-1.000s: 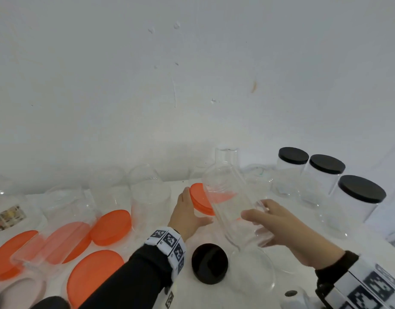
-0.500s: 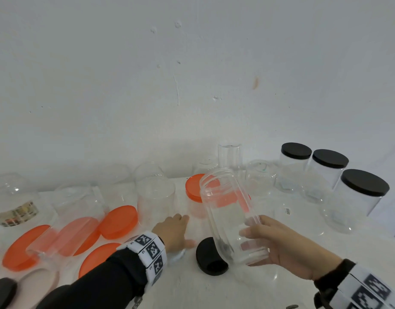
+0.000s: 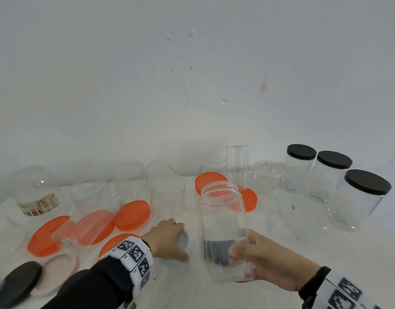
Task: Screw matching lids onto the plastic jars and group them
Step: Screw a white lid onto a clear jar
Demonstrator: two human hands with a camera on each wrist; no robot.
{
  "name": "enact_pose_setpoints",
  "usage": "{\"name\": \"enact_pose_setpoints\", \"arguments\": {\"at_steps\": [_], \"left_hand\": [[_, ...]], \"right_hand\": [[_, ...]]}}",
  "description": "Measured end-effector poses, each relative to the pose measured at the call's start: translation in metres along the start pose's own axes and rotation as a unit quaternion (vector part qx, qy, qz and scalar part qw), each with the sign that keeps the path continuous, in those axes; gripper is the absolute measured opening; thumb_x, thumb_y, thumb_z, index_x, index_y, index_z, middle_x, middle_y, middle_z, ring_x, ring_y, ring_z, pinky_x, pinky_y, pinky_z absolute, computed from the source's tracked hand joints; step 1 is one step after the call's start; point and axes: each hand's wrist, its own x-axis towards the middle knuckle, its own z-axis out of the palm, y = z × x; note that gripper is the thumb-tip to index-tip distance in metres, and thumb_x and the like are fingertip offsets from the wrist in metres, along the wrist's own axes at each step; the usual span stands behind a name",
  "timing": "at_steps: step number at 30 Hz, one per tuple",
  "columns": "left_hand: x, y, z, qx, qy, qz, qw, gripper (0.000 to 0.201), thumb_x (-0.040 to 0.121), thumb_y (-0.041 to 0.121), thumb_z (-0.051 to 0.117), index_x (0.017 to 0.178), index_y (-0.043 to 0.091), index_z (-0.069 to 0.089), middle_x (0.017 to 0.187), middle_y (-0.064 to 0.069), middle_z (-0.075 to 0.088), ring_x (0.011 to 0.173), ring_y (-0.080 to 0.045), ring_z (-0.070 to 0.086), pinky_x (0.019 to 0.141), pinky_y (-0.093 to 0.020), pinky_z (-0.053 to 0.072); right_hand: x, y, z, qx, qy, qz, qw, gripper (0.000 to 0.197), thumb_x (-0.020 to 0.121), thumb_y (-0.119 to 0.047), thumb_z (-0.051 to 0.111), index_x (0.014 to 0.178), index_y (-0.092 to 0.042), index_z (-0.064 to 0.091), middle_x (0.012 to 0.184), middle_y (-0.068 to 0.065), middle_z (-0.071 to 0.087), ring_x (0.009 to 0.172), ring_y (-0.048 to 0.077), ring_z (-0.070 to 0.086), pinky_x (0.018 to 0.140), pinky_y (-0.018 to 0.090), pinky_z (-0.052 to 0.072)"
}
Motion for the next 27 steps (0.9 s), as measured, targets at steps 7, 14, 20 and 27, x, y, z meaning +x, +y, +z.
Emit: {"name": "enact_pose_setpoints", "arguments": {"at_steps": [7,14,20,27], "left_hand": [[-0.043,-0.036,-0.031,-0.323,0.126,-0.017,0.938,0.072,0.078,0.052,0.072,0.139,0.024,0.045,0.128,0.003,0.055,0.114,-0.014,0.057,0.098,-0.034,0.048],[-0.085,-0.059,-0.049,-0.494,0.222,-0.022,0.840,0.062,0.053,0.072,0.066,0.107,0.046,0.054,0.099,0.023,0.065,0.082,0.003,0.067,0.062,-0.020,0.055],[-0.104,-0.055,-0.055,-0.466,0.248,0.005,0.849,0.077,0.046,0.090,0.062,0.112,0.050,0.054,0.103,0.031,0.064,0.091,0.003,0.066,0.066,-0.019,0.055],[-0.113,-0.042,-0.059,-0.365,0.247,0.034,0.897,0.100,0.050,0.088,0.057,0.137,0.040,0.043,0.126,0.023,0.050,0.110,0.003,0.053,0.082,-0.018,0.049]], "right_hand": [[0.023,0.008,0.028,-0.120,0.047,-0.014,0.992,0.084,0.048,-0.026,0.087,0.122,-0.021,0.048,0.110,0.003,0.064,0.093,0.012,0.064,0.077,0.025,0.048],[0.065,0.017,0.058,-0.255,0.057,0.004,0.965,0.108,0.047,-0.034,0.093,0.130,-0.022,0.026,0.127,-0.004,0.045,0.118,0.014,0.047,0.091,0.026,0.047],[0.087,0.014,0.075,-0.331,0.042,-0.050,0.941,0.104,0.054,-0.031,0.093,0.129,-0.027,0.021,0.130,-0.007,0.037,0.115,0.014,0.044,0.088,0.024,0.045],[0.084,0.016,0.070,-0.347,0.031,-0.070,0.935,0.120,0.057,-0.037,0.090,0.145,-0.027,0.009,0.139,-0.008,0.041,0.117,0.012,0.046,0.094,0.022,0.039]]}}
